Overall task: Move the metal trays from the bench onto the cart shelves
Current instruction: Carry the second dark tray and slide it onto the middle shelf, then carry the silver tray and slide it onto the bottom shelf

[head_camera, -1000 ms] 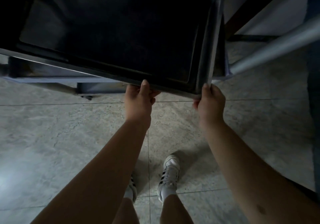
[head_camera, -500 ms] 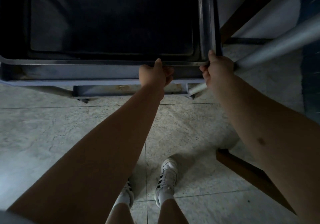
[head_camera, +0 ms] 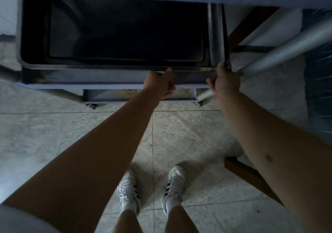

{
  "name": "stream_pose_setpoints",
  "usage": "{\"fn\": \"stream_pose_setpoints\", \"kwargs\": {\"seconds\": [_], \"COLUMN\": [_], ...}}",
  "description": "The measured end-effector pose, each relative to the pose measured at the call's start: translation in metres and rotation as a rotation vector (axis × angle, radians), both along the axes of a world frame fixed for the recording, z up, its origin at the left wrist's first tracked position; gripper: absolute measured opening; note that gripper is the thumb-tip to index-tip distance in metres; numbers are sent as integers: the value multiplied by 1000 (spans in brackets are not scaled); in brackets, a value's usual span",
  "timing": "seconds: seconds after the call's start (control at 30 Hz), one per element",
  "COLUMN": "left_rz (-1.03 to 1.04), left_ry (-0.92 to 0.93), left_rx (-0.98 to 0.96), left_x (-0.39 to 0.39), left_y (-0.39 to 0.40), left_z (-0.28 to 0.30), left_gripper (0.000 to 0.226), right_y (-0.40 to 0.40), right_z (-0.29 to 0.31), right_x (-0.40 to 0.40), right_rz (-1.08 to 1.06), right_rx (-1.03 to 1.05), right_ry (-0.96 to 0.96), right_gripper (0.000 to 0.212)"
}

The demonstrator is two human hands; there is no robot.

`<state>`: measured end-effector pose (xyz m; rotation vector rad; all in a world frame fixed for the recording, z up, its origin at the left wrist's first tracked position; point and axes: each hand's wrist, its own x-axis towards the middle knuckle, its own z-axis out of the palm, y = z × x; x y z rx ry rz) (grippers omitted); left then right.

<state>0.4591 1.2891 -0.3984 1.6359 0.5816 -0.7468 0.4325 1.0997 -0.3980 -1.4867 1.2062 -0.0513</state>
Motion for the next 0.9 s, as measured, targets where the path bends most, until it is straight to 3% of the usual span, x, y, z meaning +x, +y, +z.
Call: {"fn": "stream_pose_setpoints", "kwargs": {"seconds": [0.07,0.2,0.33,0.5,0.63,0.9], "left_rz": [-248,-706,-865,-941,-862,-772], "left_ry": [-130,-392,-444,-508,-569,-716], "left_rx": [210,571,809,999,1068,1109], "left_x": [-13,-52,-84,-123,-163,-200], "left_y": [25,84,120,156,178,195], "left_z": [18,77,158,256,323,402], "left_gripper": [47,84,105,112,109,106], "right_y": [16,52,81,105,110,103], "right_z": [15,69,134,227,292,371], "right_x": [-28,-76,-106,-135,-158,-196], "right_rz": [271,878,1250,1373,1394,1392], "right_rx": [-191,-452,-666,-839,-942,-1013], "right_ry": [76,208,418,362,322,283], "right_gripper": [43,89,115,119,120,123]}}
